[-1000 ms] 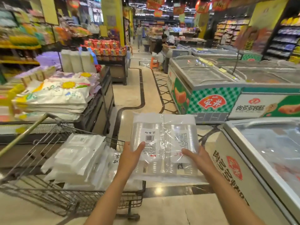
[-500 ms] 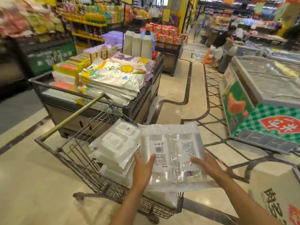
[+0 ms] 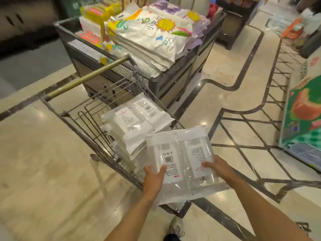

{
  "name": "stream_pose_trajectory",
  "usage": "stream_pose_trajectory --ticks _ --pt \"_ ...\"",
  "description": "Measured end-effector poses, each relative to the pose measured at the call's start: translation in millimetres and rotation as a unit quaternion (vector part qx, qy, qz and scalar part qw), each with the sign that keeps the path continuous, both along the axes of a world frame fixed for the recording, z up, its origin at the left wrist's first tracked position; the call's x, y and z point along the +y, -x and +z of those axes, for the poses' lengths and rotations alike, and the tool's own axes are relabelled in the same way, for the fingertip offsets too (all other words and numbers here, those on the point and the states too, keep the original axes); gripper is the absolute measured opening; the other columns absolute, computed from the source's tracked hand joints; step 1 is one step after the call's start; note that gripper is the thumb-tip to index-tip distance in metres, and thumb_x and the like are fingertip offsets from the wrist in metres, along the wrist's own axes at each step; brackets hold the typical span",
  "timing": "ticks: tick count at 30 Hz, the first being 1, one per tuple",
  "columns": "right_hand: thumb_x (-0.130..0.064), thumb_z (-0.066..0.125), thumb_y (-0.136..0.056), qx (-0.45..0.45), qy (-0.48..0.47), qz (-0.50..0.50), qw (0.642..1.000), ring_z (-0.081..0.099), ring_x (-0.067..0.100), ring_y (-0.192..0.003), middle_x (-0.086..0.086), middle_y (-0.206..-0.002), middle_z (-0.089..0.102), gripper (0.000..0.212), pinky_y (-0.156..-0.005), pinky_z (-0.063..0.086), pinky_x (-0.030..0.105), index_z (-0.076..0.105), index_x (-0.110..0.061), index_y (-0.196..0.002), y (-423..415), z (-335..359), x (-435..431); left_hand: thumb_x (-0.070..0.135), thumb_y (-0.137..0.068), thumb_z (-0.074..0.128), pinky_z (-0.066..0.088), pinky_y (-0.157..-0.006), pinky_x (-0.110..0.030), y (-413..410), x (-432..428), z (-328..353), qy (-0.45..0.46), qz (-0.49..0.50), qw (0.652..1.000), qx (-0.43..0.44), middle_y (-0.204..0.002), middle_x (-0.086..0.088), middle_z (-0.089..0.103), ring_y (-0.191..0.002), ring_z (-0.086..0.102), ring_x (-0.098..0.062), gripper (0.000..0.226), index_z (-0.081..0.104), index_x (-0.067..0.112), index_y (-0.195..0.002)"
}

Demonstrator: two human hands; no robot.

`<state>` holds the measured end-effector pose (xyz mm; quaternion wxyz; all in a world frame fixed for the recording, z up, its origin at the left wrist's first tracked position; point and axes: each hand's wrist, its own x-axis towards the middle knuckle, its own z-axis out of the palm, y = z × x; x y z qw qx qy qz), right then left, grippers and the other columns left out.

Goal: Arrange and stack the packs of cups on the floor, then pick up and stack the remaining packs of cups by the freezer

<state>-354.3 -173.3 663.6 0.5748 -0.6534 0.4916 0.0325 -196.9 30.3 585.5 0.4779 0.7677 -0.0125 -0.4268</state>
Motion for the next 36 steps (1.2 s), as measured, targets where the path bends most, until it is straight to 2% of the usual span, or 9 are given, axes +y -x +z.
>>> stream_pose_trajectory --ticks 2,6,14,18,22,25,29,32,36 --pt "-0.011 0.075 -0.086 0.015 -0.007 0.059 0.998 0.077 0.015 -0.082 -0.003 -0.098 0.078 0.023 -0.068 0.059 0.029 0.066 -0.023 -0.104 -6.6 -10.8 -27.7 0.059 -0.083 0.070 0.059 -0.082 -0.041 20.7 -3.9 -7.8 0.003 0.046 0.998 0.036 -0.124 0.000 0.061 -0.102 0.066 -0.020 0.077 0.026 0.021 -0.133" --pt "-0.009 0.076 -0.085 0.043 -0.003 0.179 0.983 0.076 0.013 -0.087 -0.008 -0.096 0.078 0.025 -0.084 0.060 0.035 0.071 -0.025 -0.103 -24.6 -34.1 -76.4 0.078 -0.067 0.069 0.047 -0.107 -0.054 52.9 -22.1 -65.9 -0.036 0.122 0.989 0.069 -0.145 -0.001 0.051 -0.126 0.057 -0.031 0.110 0.019 0.029 -0.151" --pt "-0.008 0.076 -0.080 0.089 -0.021 0.312 0.946 0.076 0.022 -0.094 0.002 -0.105 0.078 0.030 -0.092 0.058 0.048 0.072 -0.016 -0.109 -67.6 -105.9 -136.0 0.064 -0.072 0.072 0.053 -0.100 -0.052 73.1 -59.5 -70.0 -0.024 0.241 0.963 0.117 -0.131 -0.005 0.057 -0.112 0.064 -0.027 0.098 0.021 0.022 -0.144" --pt "-0.007 0.074 -0.081 0.100 -0.015 0.346 0.933 0.074 0.016 -0.096 -0.001 -0.107 0.076 0.040 -0.093 0.058 0.041 0.068 -0.011 -0.120 -81.6 -124.3 -134.8 0.039 -0.092 0.070 0.058 -0.092 -0.045 76.3 -63.8 -74.9 -0.048 0.266 0.955 0.122 -0.116 -0.005 0.060 -0.101 0.066 -0.024 0.068 0.029 0.008 -0.137" --pt "-0.004 0.072 -0.080 0.115 -0.002 0.361 0.925 0.072 0.014 -0.095 0.003 -0.109 0.073 0.039 -0.085 0.059 0.032 0.061 -0.012 -0.117 -89.3 -144.1 -129.9 0.044 -0.093 0.068 0.058 -0.089 -0.042 77.0 -58.9 -90.3 -0.086 0.249 0.958 0.115 -0.115 -0.005 0.062 -0.099 0.067 -0.022 0.060 0.033 0.010 -0.127" --pt "-0.017 0.076 -0.071 0.128 0.035 0.358 0.924 0.067 0.021 -0.103 0.004 -0.118 0.069 0.059 -0.089 0.057 0.039 0.053 -0.018 -0.126 -85.6 -163.2 -130.6 0.058 -0.088 0.065 0.055 -0.096 -0.045 77.0 -52.5 -116.1 -0.110 0.201 0.967 0.115 -0.125 -0.006 0.063 -0.110 0.065 -0.025 0.080 0.034 0.007 -0.141" --pt "-0.019 0.070 -0.085 0.164 0.068 0.367 0.913 0.059 0.023 -0.113 0.007 -0.132 0.061 0.059 -0.092 0.047 0.032 0.045 -0.016 -0.139 -81.4 -144.4 -122.2 0.085 -0.069 0.058 0.055 -0.097 -0.043 69.7 -41.3 -155.6 -0.140 0.149 0.973 0.107 -0.125 0.001 0.065 -0.110 0.066 -0.020 0.104 0.042 0.014 -0.143" --pt "-0.018 0.060 -0.095 0.181 0.097 0.345 0.916 0.054 0.030 -0.126 0.011 -0.141 0.055 0.056 -0.096 0.042 0.029 0.040 -0.011 -0.147 -78.3 -129.5 -123.3 0.043 -0.096 0.062 0.054 -0.100 -0.044 57.1 -54.6 -81.7 -0.114 0.114 0.984 0.069 -0.128 -0.004 0.061 -0.111 0.064 -0.022 0.058 0.042 0.009 -0.139" --pt "-0.027 0.055 -0.100 0.180 0.144 0.309 0.923 0.046 0.028 -0.136 0.009 -0.151 0.047 0.058 -0.107 0.036 0.028 0.036 -0.010 -0.153 -68.2 -95.8 -124.1 0.047 -0.100 0.051 0.035 -0.116 -0.045 37.9 -66.2 -39.7 -0.219 -0.022 0.963 -0.156 -0.160 -0.006 0.030 -0.145 0.033 -0.027 0.070 0.022 0.017 -0.157"
